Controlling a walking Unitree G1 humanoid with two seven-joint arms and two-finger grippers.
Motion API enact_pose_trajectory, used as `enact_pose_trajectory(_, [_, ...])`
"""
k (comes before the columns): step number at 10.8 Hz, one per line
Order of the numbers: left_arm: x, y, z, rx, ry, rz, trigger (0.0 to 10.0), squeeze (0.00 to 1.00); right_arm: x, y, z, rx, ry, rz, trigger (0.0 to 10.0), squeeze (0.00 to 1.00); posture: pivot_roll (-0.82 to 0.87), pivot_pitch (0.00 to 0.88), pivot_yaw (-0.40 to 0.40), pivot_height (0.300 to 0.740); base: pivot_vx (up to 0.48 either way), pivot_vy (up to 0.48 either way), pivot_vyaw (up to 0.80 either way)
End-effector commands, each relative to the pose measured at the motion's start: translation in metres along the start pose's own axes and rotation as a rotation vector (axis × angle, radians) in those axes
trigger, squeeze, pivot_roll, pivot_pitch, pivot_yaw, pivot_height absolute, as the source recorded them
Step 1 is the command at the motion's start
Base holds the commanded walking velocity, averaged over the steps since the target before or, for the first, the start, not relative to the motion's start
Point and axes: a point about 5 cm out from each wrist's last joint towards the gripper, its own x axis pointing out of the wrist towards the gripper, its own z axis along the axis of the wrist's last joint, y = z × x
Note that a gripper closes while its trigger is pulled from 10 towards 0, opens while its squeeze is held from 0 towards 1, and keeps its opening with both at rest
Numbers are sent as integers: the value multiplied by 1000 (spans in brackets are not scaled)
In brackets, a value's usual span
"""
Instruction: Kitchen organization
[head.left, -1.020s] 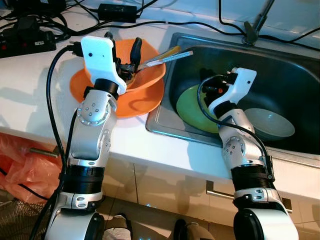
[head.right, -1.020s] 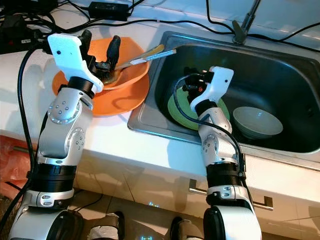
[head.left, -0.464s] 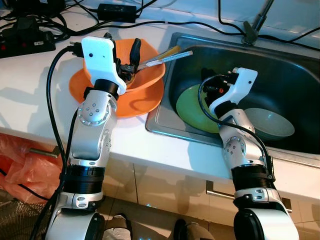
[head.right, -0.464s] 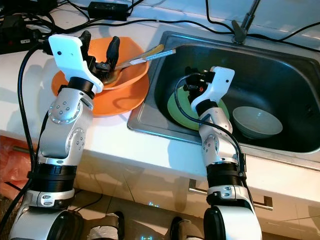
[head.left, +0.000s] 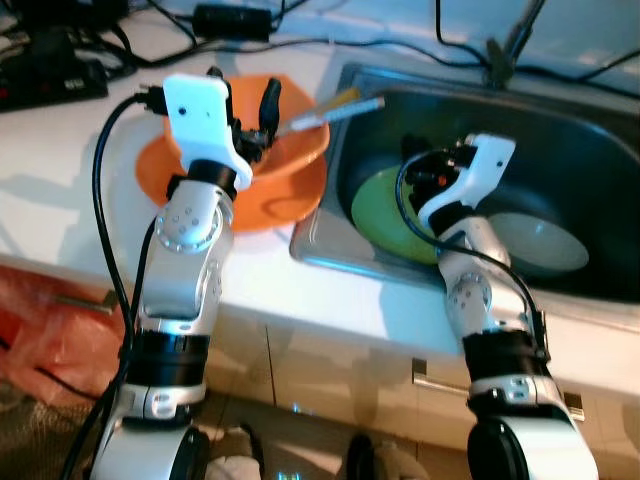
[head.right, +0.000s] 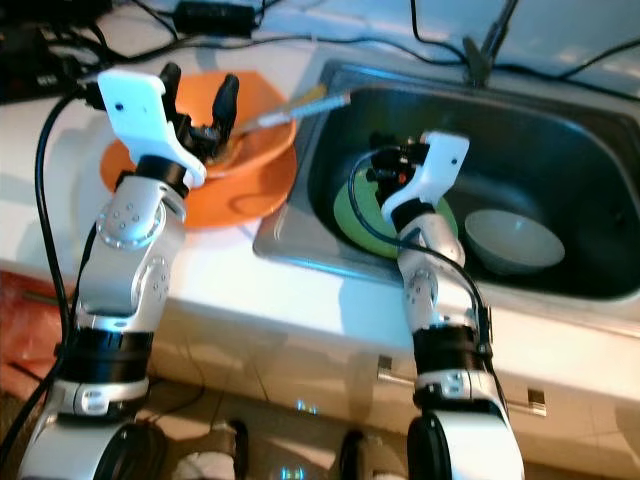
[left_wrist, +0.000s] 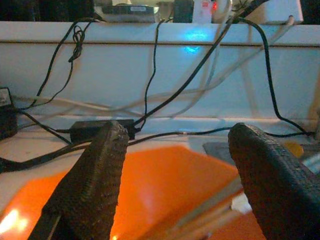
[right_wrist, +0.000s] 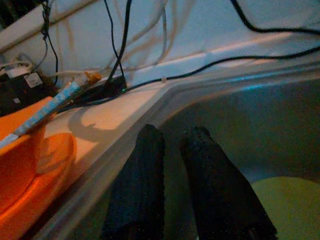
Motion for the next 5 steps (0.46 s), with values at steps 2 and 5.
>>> enact_pose_trajectory(2, [-2, -1, -3, 25, 16, 4, 10000, 0, -4, -3, -6, 11, 23, -11, 10000, 0, 107, 150, -48, 740, 0, 0, 0])
enact_pose_trajectory(5, [0, 7, -2, 40, 14, 40, 10000, 0, -4, -3, -6, 13, 26, -13, 10000, 0, 107, 155, -49, 740, 0, 0, 0])
